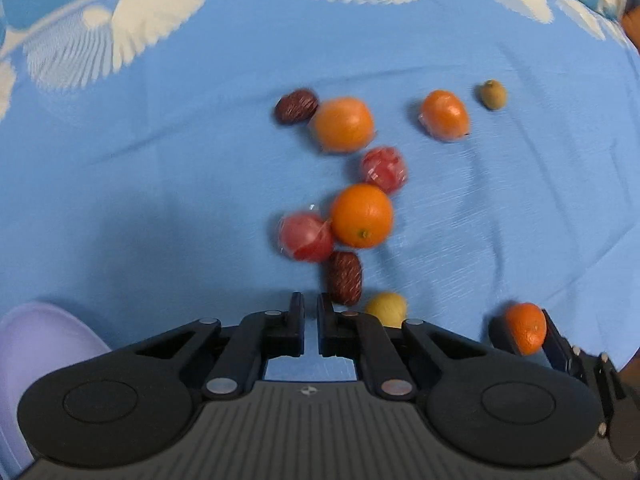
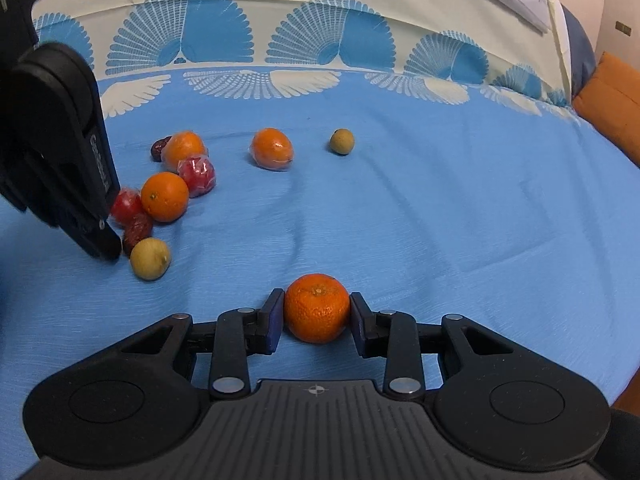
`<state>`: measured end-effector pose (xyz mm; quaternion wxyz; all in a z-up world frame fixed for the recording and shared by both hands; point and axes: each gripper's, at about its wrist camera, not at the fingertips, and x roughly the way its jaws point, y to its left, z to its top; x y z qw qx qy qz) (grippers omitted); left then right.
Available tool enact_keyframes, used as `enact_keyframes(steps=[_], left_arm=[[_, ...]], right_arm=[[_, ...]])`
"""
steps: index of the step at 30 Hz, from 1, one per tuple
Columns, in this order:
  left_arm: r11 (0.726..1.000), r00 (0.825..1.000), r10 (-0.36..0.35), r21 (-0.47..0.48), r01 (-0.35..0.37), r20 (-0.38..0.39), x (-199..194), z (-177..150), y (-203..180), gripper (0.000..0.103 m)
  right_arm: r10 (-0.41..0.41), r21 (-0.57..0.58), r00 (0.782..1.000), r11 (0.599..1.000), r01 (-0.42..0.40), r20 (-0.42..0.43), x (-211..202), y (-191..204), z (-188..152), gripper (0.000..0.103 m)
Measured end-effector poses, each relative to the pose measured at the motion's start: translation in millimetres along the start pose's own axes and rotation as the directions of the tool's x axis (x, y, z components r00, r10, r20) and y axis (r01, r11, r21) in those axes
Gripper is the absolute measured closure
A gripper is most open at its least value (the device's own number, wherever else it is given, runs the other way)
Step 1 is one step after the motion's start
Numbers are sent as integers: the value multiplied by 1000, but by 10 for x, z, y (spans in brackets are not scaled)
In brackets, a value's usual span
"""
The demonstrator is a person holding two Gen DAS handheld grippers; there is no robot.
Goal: Organize fruits
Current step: 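Grasp a red date with the left gripper while the right gripper holds the mandarin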
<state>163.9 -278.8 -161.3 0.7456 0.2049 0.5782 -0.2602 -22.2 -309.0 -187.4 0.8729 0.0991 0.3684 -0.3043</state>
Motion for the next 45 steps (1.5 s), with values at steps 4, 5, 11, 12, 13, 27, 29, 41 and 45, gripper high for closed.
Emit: enact_keyframes(steps=[4,5,11,12,13,27,29,41,45], left_arm=[[998,998,-62,-29,62,13,-36,-28,33,63],[996,996,-81,-34,82,30,-89,-27,27,43],[994,989,-112,4,112,94,-195,105,-165,17],[994,991,-112,-1,113,78,-164,139,-185,17],[993,992,-114,-7,114,60,-137,149,-193,21],[995,987,-98,-17,101,130,-577,-83,89,103],[995,987,-90,-25,94,132,-602,-137,143,103],[991,992,-75,-108,85,97,-484,-266,449,98],[985,992,-110,-125,117,64,-311,-140,272,60]], right_arm=[[9,20,1000,1000,-9,-5,-56,-41,-21,67],[5,15,1000,1000,-5,-3,-61,-26,-32,67],[-8,-8,1000,1000,8,5,-41,15,-43,67],[-8,-9,1000,1000,8,7,-36,14,-41,67],[-8,-10,1000,1000,8,8,-34,17,-45,66],[-2,25,1000,1000,2,15,-82,-38,-38,67],[-7,43,1000,999,6,15,-87,-54,-38,67],[-16,76,1000,997,14,19,-33,-54,-58,66],[-12,86,1000,996,10,20,-24,-62,-57,66]])
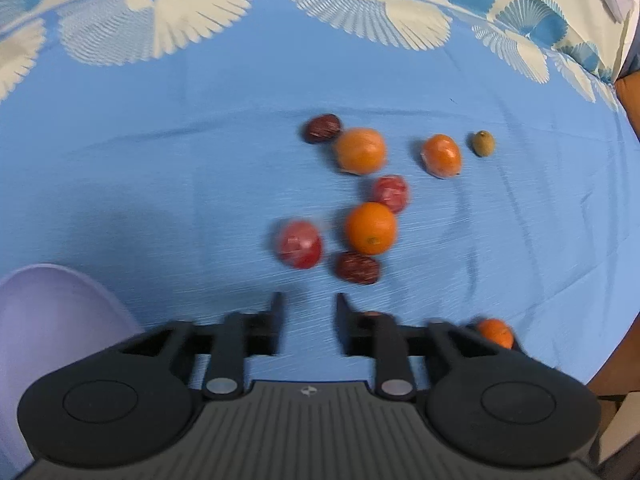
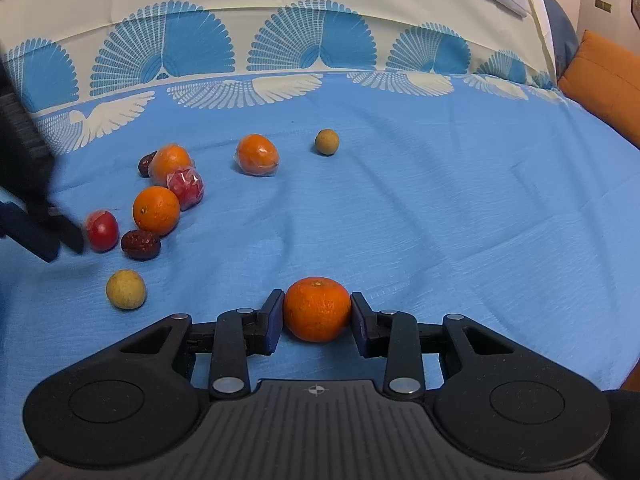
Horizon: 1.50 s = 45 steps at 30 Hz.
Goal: Organize fruits
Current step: 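Grasp a red date with the left gripper while the right gripper holds the mandarin, then carry both fruits over the plate and release them from both grippers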
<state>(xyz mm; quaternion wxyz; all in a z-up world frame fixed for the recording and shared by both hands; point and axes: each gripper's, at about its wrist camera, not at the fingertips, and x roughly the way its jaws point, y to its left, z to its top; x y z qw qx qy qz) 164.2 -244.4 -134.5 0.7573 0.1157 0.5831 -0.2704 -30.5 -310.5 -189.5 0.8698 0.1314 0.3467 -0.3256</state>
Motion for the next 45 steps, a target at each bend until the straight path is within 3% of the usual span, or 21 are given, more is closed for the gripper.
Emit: enact_keyframes(steps=[1,7,10,12,14,21,24,27,30,35,45], left_arm=[[1000,1000,1,3,-1,-2,57,21,-68,54],[998,999,36,45,-35,-16,346,190,-411,49],[998,998,60,21,-60,-30,462,298,-447,46],[998,996,69,0,-69,-48,506,331,-440,49],[995,994,97,41,-95,-51,493,322,-462,68],[998,997,59,35,-58,-43,152,161,-323,68],[998,999,47,43,-46,-10,-182,31,-199,68],[995,996,89,40,-90,22,-561,-175,5,68],[991,990,135,-19,-135,29,-878,-426,293,68],[983,987,146,-123,-138,60,-1368,-916,773,68],[973,982,154,-191,-131,111,-1968,-1723,1151,68]], right_arm=[[1,4,1000,1000,-1,0,0,-6,-2,65],[5,4,1000,1000,-5,4,8,-20,5,64],[6,5,1000,1000,-6,8,16,-27,3,64],[6,2,1000,1000,-6,9,18,-26,1,64],[7,0,1000,1000,-7,8,13,-28,0,65],[15,-2,1000,1000,-15,15,-37,-49,28,67],[15,-23,999,1000,-14,30,-184,-61,84,67],[56,-90,996,995,-49,73,-542,-40,164,67],[125,-157,985,982,-106,116,-1024,-66,208,67],[204,-145,969,972,-183,143,-1721,-117,226,67],[374,-213,917,915,-342,139,-2466,273,27,67]])
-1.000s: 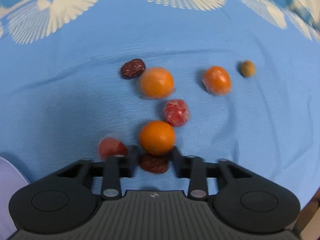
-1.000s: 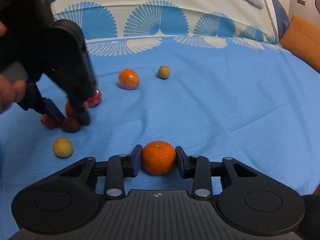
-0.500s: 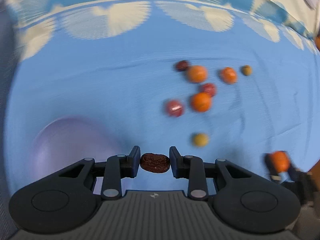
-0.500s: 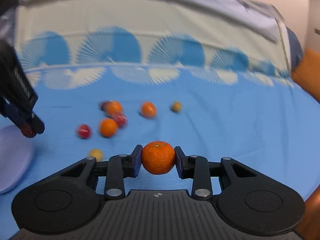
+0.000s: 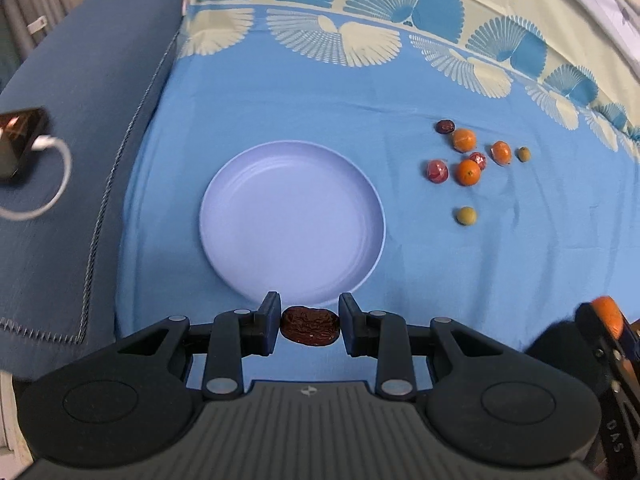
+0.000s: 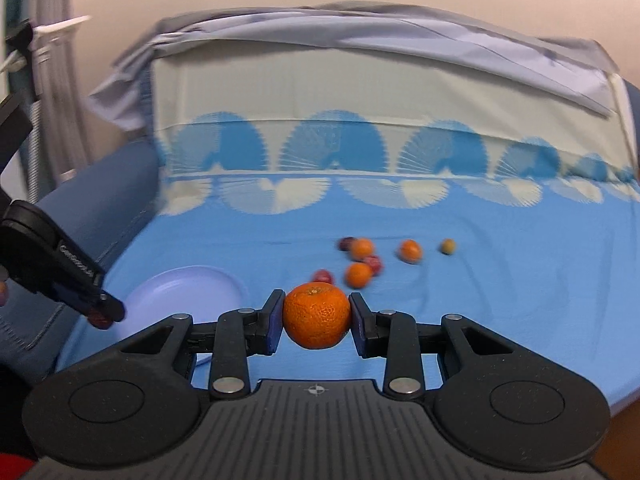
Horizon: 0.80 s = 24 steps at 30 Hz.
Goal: Organize fruits
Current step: 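Carry both fruits over the plate and release them from both grippers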
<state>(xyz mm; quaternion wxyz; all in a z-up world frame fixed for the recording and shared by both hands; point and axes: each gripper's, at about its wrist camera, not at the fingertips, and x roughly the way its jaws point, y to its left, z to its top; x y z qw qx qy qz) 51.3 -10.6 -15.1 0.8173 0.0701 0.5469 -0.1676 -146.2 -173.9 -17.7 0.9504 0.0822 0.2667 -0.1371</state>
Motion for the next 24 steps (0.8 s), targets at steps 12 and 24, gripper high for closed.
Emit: enact_keyframes(steps=[12,24], left_arm=[[999,999,0,-45,2,38,-206,-246,360,68],[996,999,6,-86,-2,52,-216,-230,545,68]], right_arm=[[31,-64,999,997,-30,13,-83,296,57,67],[56,-85,998,995,-56,-5,38,365,67,67]])
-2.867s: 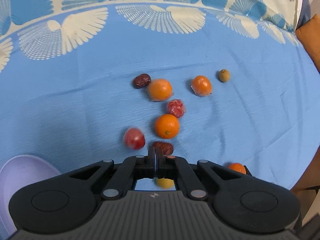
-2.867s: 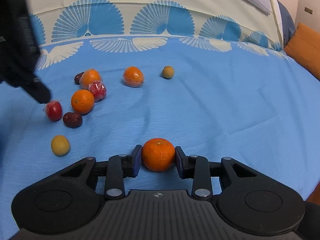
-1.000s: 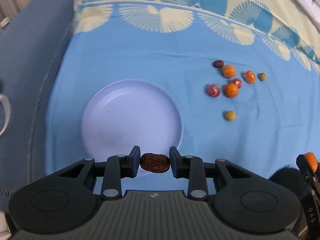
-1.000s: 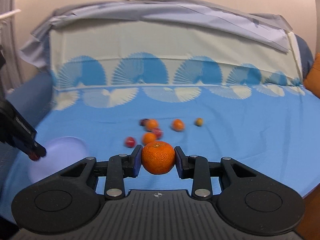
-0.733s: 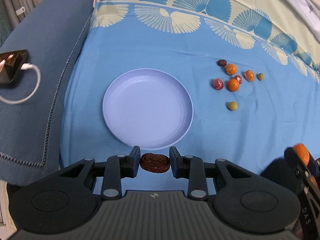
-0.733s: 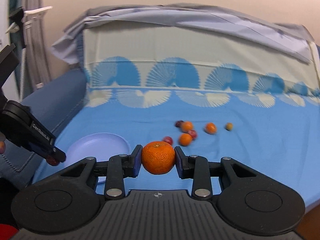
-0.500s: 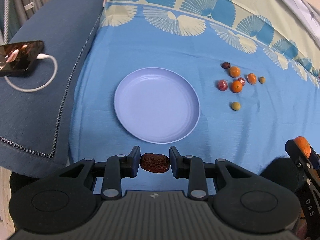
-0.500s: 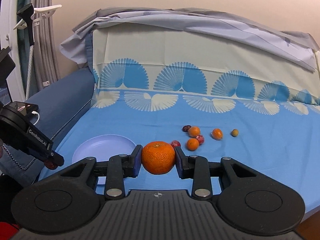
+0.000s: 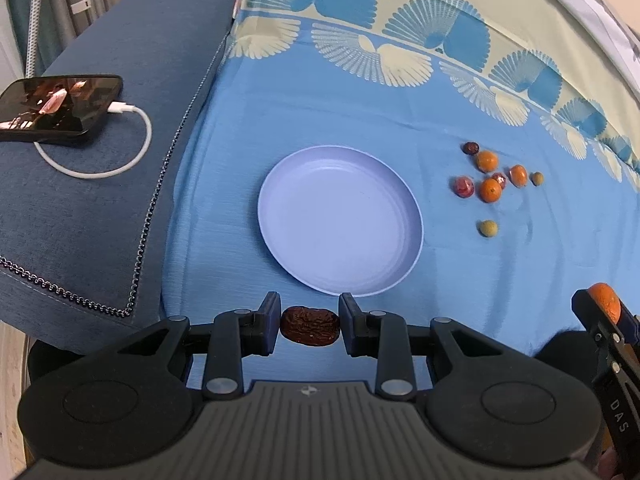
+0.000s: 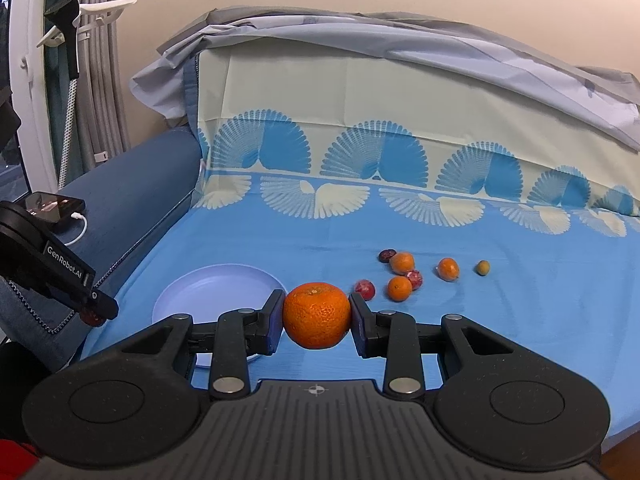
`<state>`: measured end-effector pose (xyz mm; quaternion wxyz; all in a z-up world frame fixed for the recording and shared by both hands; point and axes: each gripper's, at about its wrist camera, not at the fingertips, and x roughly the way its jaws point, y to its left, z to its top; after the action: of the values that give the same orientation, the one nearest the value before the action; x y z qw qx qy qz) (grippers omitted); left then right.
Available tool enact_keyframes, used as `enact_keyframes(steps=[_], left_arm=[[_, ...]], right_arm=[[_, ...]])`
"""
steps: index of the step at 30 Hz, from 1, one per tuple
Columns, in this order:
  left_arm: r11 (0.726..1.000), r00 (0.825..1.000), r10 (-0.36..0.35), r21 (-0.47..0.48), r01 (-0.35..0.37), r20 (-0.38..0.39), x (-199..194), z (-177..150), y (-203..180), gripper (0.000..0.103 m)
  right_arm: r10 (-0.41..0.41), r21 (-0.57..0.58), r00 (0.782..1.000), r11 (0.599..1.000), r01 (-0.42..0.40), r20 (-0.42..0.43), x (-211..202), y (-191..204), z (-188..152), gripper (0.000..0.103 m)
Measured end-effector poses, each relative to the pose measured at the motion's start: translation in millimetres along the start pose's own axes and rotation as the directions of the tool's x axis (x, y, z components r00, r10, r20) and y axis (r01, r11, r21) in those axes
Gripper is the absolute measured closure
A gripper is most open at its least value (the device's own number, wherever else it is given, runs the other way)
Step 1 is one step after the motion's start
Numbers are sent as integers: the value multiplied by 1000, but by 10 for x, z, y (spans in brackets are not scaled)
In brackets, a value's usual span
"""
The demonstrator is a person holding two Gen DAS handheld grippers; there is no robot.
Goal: Organize fruits
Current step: 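Carry both fruits over the plate and release them from both grippers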
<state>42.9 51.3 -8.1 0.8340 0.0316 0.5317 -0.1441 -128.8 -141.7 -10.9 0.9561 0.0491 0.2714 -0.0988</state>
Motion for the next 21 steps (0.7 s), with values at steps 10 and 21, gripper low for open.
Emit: enact_keyframes(steps=[10,21], left_arm=[[1000,1000,7,-2,-7,-21,224,69,9,68],[999,994,31,22,-29,-109,938,451,-33,68]], right_arm=[[89,-23,993,996,-91,-78,461,178,-25,67],[125,-68,970,988,-142,-209,1231,371,-133,67]])
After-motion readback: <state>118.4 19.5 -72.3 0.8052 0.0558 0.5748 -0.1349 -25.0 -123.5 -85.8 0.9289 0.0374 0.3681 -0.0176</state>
